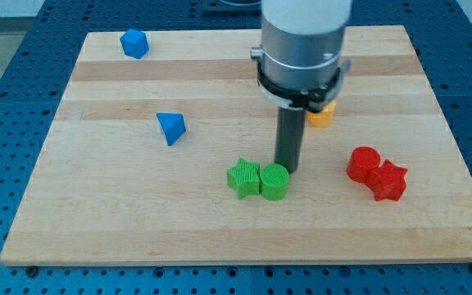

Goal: Move the red star along with red circle towards center

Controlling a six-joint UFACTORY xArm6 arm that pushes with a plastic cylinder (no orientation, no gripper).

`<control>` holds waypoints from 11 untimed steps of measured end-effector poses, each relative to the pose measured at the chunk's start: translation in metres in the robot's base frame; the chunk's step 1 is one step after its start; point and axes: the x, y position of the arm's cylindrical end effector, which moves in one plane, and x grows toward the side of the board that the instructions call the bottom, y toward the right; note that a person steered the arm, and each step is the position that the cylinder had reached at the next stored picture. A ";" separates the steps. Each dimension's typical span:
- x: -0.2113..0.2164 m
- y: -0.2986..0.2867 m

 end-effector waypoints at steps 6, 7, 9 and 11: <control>0.076 0.151; 0.066 0.152; 0.029 0.144; 0.009 0.092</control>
